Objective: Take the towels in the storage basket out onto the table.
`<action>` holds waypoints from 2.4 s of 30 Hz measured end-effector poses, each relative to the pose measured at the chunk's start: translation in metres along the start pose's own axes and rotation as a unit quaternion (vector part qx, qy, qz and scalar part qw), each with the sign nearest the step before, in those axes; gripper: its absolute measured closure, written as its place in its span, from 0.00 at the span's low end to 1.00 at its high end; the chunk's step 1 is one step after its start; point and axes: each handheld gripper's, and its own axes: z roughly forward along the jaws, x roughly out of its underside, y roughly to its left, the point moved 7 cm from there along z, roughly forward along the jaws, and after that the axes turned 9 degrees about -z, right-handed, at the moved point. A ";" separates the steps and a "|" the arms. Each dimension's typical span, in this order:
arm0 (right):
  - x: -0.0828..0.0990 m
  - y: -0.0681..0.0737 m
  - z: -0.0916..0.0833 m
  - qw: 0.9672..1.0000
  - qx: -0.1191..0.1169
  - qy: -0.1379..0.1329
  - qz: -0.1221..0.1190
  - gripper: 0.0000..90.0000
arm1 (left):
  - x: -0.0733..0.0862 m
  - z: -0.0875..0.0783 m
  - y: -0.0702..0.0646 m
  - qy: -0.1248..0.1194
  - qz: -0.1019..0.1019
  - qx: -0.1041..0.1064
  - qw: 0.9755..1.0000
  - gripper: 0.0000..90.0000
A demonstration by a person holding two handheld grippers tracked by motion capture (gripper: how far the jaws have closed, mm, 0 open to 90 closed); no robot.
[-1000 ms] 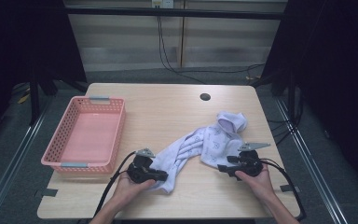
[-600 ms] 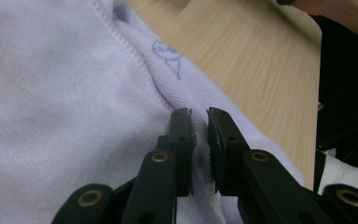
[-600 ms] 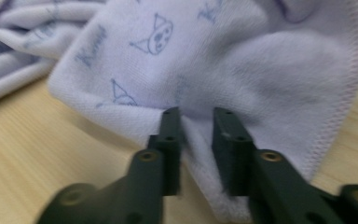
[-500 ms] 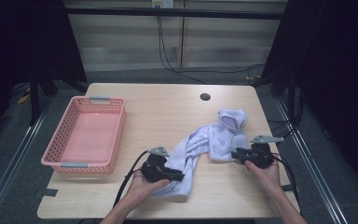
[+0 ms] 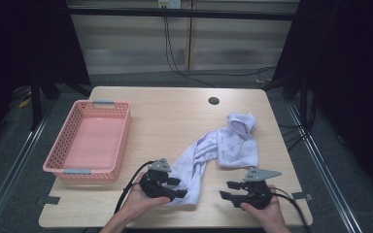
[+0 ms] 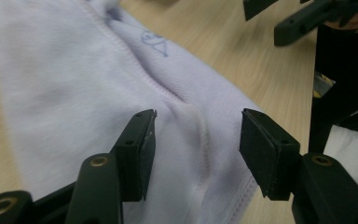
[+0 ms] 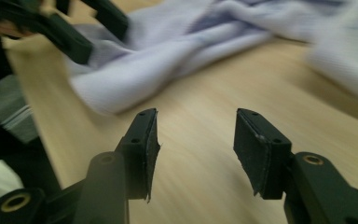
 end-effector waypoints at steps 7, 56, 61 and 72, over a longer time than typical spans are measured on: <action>-0.012 0.030 0.043 0.997 -0.063 0.021 -0.048 0.45 | -0.021 -0.010 0.003 -0.046 -0.001 -0.019 0.999 0.97; 0.022 -0.006 -0.035 1.000 -0.009 0.018 -0.001 0.76 | 0.028 -0.097 0.041 -0.128 -0.125 -0.098 0.979 0.83; 0.001 -0.018 -0.058 0.999 0.006 -0.051 0.016 0.69 | 0.006 -0.087 0.019 -0.136 -0.070 -0.048 0.987 0.83; 0.030 -0.047 -0.038 0.999 0.031 0.010 0.041 0.56 | 0.012 -0.042 0.026 -0.058 -0.045 -0.018 0.997 0.80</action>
